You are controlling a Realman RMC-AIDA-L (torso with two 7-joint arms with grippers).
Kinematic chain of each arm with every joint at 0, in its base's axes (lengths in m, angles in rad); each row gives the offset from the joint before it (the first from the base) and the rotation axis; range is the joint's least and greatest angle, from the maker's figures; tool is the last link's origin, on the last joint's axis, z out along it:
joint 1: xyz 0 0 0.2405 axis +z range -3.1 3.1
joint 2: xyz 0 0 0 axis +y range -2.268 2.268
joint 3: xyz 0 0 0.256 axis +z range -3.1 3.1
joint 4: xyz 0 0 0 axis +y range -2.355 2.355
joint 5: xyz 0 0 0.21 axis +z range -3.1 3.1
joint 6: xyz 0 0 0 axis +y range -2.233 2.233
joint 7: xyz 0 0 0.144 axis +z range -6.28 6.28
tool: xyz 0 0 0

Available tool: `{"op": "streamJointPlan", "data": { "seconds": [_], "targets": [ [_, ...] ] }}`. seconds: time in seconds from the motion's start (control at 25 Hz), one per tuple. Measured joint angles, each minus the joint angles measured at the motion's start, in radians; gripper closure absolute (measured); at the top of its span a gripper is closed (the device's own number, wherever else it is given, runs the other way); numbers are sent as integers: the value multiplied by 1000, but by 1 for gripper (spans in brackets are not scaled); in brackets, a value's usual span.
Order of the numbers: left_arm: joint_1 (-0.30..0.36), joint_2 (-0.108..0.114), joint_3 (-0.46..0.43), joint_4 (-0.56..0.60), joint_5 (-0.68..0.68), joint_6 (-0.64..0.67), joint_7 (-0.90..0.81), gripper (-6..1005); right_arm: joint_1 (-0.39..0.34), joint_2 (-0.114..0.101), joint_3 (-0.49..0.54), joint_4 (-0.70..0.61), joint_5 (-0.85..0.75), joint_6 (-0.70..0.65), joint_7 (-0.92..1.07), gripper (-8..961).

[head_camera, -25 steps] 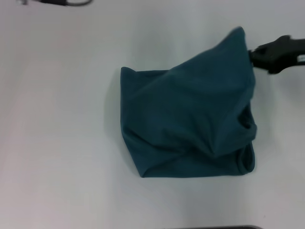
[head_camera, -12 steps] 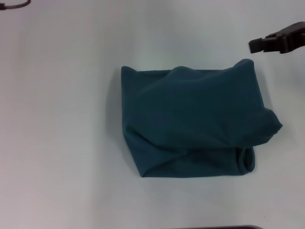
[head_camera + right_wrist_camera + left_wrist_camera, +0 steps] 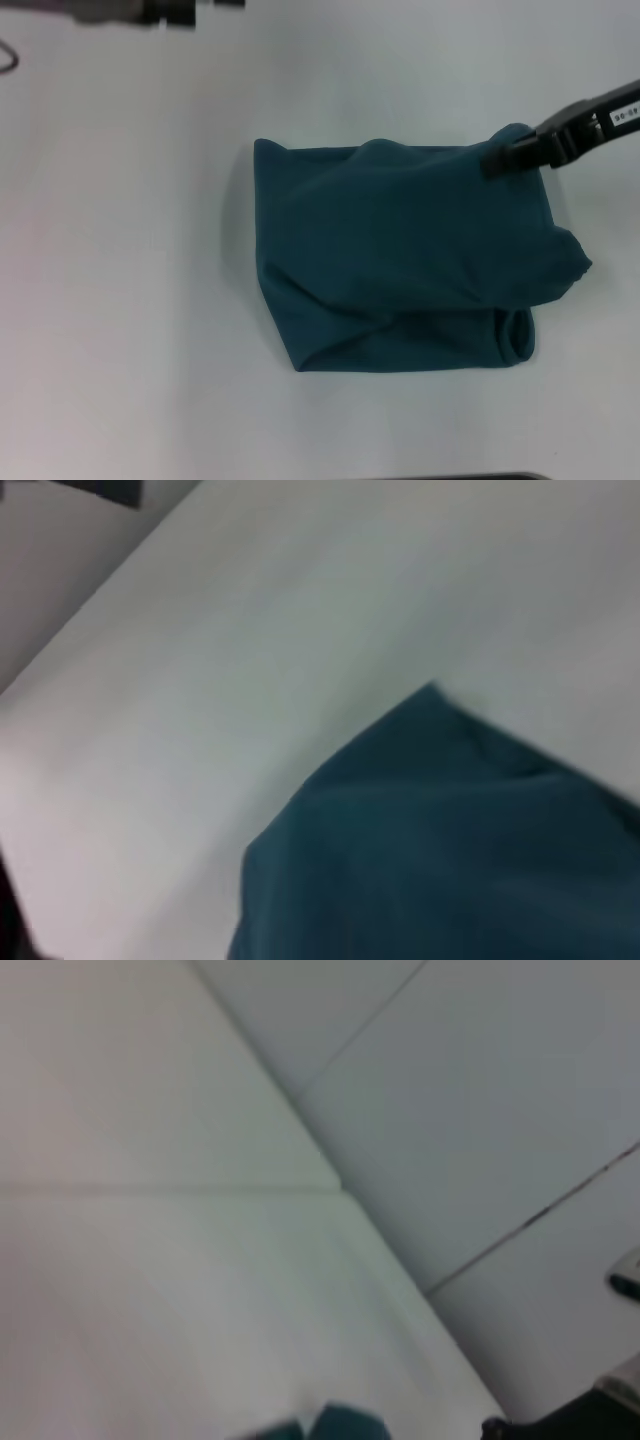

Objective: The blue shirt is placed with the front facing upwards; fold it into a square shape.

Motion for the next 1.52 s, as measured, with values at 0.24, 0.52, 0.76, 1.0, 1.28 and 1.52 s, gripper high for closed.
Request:
{"op": "streamJointPlan", "data": {
  "seconds": [0.24,0.52,0.76,1.0,1.28,1.52],
  "targets": [
    [56,9,-22,61,-1,25,35,61,20,3,-11,0,-9,-109,3,841],
    [92,3,-21,92,8,99,95,61,53,11,-52,15,-14,-152,51,702],
    [124,-14,-2,106,38,140,149,61,45,9,-101,26,-27,-149,41,642],
    [154,-50,18,115,59,128,239,62,31,2,-86,21,-66,-137,-11,642],
    [155,-59,19,157,85,108,289,64,27,2,-73,21,-63,-171,-53,643],
    [150,-52,9,170,87,94,294,65,35,9,-152,51,-163,-164,-25,643]
  ]
}}
